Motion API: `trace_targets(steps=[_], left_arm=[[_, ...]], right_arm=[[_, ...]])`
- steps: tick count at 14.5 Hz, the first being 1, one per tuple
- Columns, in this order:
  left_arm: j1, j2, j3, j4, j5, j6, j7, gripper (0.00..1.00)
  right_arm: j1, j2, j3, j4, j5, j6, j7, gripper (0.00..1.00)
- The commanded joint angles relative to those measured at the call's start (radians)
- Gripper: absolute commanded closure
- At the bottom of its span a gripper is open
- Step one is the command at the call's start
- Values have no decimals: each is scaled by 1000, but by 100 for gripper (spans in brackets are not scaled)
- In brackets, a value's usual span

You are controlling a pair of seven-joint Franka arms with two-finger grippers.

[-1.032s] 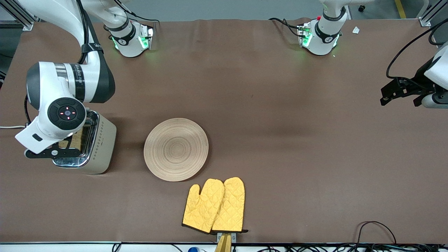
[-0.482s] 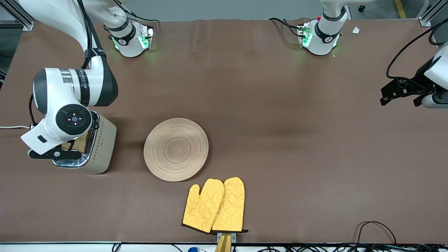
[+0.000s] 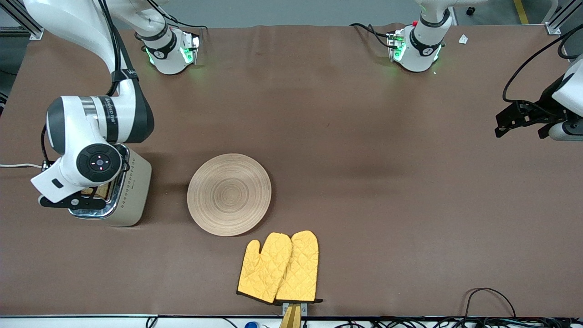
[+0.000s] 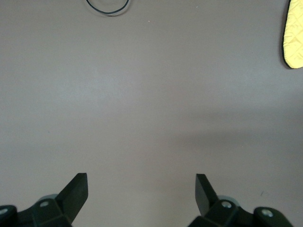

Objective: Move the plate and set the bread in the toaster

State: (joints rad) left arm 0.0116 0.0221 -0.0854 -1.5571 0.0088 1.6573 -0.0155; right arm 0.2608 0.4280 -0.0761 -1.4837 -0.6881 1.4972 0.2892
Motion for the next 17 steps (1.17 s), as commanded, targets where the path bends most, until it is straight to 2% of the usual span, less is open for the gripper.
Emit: trace_targets(steps=[1, 8, 9, 10, 12, 13, 17], left_arm=[[7, 6, -7, 17, 7, -1, 17, 0], [7, 6, -7, 14, 3, -1, 2, 0], [5, 4, -5, 9, 2, -1, -6, 0], [5, 4, -7, 11, -1, 1, -6, 0], [7, 4, -5, 11, -4, 1, -6, 0], [7, 4, -7, 9, -6, 1, -6, 0], [7, 2, -5, 5, -4, 16, -6, 0]], right_arm=[[-8, 9, 12, -15, -25, 1, 34, 100], [-9, 130, 15, -15, 1, 50, 128, 99], [-11, 141, 15, -15, 5, 57, 131, 96], [-9, 152, 15, -13, 7, 58, 133, 80], [-12, 153, 15, -10, 22, 63, 133, 14], [-12, 153, 15, -12, 25, 74, 133, 0], [3, 146, 18, 12, 44, 66, 131, 0]])
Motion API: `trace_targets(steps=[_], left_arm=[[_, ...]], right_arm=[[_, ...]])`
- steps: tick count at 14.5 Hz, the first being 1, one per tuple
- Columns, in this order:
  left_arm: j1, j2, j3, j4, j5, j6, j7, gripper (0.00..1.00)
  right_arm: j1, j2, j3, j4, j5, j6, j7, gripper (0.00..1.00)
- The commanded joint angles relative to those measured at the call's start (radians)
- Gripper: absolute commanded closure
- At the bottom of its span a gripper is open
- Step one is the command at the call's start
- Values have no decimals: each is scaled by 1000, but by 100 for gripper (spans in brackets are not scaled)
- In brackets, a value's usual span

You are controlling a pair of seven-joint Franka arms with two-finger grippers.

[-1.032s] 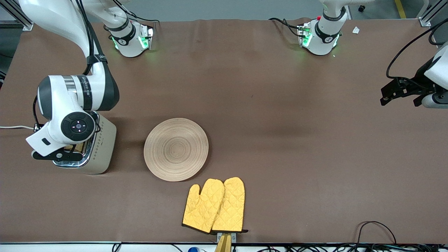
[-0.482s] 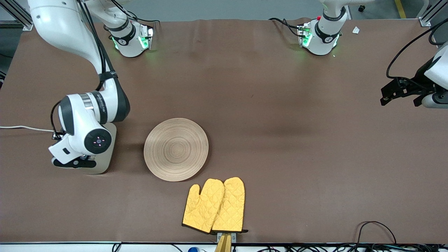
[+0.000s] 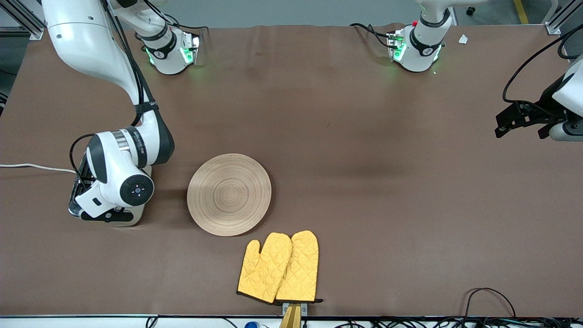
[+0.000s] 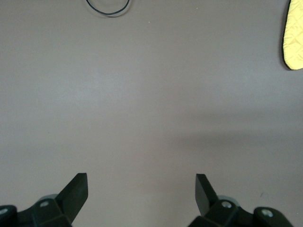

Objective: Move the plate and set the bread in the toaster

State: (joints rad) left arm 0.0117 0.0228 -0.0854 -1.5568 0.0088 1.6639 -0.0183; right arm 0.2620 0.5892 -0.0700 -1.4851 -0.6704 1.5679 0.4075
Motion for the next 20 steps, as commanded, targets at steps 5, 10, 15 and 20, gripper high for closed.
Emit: trace_targets(steps=[5, 10, 15, 20], left_arm=[[7, 2, -5, 6, -3, 10, -2, 0], [5, 3, -5, 7, -3, 10, -3, 0], [5, 3, -5, 7, 4, 11, -3, 0], [5, 6, -5, 14, 4, 22, -2, 0]], right_arm=[[-16, -123, 9, 108, 224, -11, -2, 0], [-133, -276, 10, 100, 468, 1, -88, 0], [-246, -420, 9, 95, 649, -31, -298, 0], [-274, -502, 9, 71, 655, -86, -393, 0]])
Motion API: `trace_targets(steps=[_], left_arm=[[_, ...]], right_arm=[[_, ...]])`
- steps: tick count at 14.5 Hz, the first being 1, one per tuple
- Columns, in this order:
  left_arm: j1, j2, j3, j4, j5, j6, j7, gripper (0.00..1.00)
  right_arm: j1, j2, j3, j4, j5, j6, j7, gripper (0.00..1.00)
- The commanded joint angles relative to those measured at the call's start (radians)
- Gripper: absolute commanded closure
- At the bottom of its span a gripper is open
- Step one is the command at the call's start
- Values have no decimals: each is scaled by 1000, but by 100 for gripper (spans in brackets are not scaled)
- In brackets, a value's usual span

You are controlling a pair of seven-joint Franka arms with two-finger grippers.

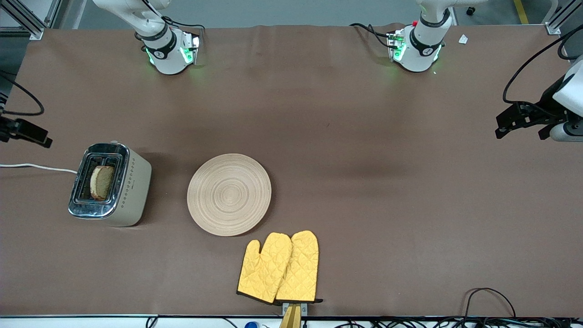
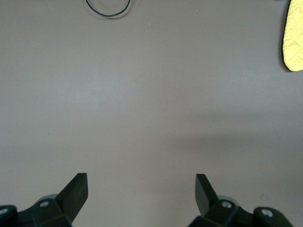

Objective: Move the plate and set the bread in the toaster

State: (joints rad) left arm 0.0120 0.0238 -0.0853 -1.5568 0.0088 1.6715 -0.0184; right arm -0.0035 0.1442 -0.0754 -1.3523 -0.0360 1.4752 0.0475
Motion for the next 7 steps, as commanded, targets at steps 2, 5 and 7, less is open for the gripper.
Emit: trace_targets(steps=[2, 5, 7], left_arm=[[5, 5, -7, 18, 7, 16, -2, 0], [5, 13, -7, 18, 5, 16, -3, 0], [5, 13, -7, 18, 5, 16, -3, 0]], right_arm=[[-9, -78, 14, -74, 21, 4, -67, 0], [-9, -95, 14, -76, 21, -9, -72, 0], [-9, -104, 13, -76, 21, -12, -110, 0]])
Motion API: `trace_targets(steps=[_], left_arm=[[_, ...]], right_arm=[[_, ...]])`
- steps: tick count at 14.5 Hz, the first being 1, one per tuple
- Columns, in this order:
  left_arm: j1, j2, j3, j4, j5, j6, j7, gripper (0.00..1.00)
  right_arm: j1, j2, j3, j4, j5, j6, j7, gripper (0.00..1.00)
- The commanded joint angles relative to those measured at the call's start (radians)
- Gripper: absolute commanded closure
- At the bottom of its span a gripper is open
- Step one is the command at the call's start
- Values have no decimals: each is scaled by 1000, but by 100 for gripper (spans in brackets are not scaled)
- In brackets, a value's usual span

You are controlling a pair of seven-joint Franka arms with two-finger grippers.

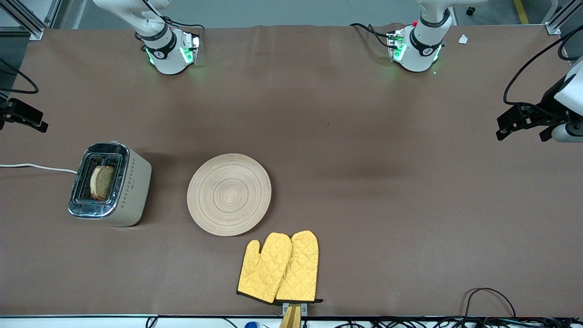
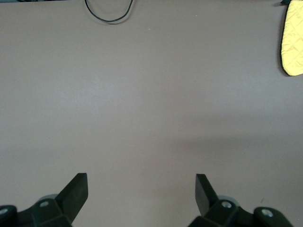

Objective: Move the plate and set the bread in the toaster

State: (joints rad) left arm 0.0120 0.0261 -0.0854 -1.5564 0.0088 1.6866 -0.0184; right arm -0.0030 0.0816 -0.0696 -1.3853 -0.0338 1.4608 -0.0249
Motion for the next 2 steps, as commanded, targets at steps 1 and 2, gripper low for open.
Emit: trace_targets(steps=[1, 2], left_arm=[[5, 11, -7, 18, 5, 1, -3, 0], [5, 11, -7, 18, 5, 1, -3, 0]], right_arm=[[-17, -40, 7, -43, 19, -2, -41, 0], [-20, -40, 7, -43, 20, -2, -41, 0]])
